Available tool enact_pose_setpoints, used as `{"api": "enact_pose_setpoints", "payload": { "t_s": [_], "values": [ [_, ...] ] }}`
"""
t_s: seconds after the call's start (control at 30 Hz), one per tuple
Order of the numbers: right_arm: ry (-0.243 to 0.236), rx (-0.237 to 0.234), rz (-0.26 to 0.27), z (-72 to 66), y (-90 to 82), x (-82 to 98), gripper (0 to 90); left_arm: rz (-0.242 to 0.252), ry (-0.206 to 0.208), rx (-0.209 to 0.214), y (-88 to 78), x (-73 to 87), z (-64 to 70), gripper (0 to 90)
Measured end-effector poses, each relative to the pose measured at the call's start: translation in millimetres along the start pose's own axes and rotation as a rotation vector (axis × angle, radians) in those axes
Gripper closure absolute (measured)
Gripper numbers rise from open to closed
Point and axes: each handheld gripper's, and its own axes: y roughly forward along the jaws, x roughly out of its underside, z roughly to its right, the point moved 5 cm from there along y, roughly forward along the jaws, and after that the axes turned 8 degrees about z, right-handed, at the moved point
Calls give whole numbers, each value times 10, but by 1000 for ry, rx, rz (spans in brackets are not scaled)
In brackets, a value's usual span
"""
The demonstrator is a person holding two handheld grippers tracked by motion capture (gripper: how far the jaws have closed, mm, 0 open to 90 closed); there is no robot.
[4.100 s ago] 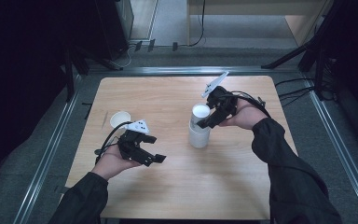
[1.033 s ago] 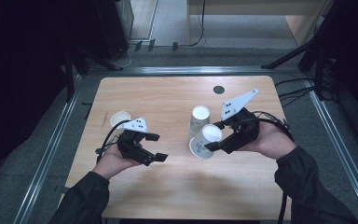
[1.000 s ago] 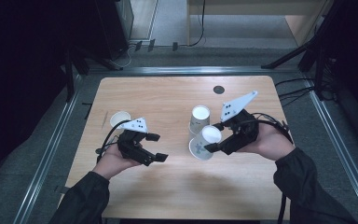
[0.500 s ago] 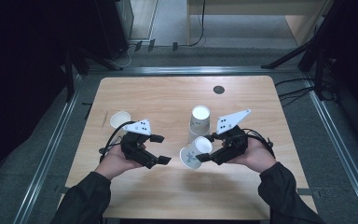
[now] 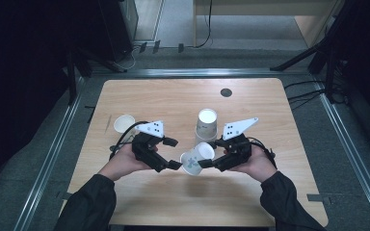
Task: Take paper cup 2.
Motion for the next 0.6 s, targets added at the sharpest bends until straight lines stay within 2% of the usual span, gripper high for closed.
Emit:
{"api": "enact_pose_setpoints", "payload": {
  "t_s": [0.13,0.27,0.43,0.6],
  "values": [
    [1,-1,16,-12,19,0,355,-29,11,32,99,-53,-14,152],
    [11,-3,18,-20,26,12,356,-38,32,7,183,-39,-7,152],
    [17,-13,16,-36,46,9,357,-75,59,20,259,55,1,153],
    [22,-23,9,-39,75,16,357,-65,72,37,282,64,19,152]
  ]
}}
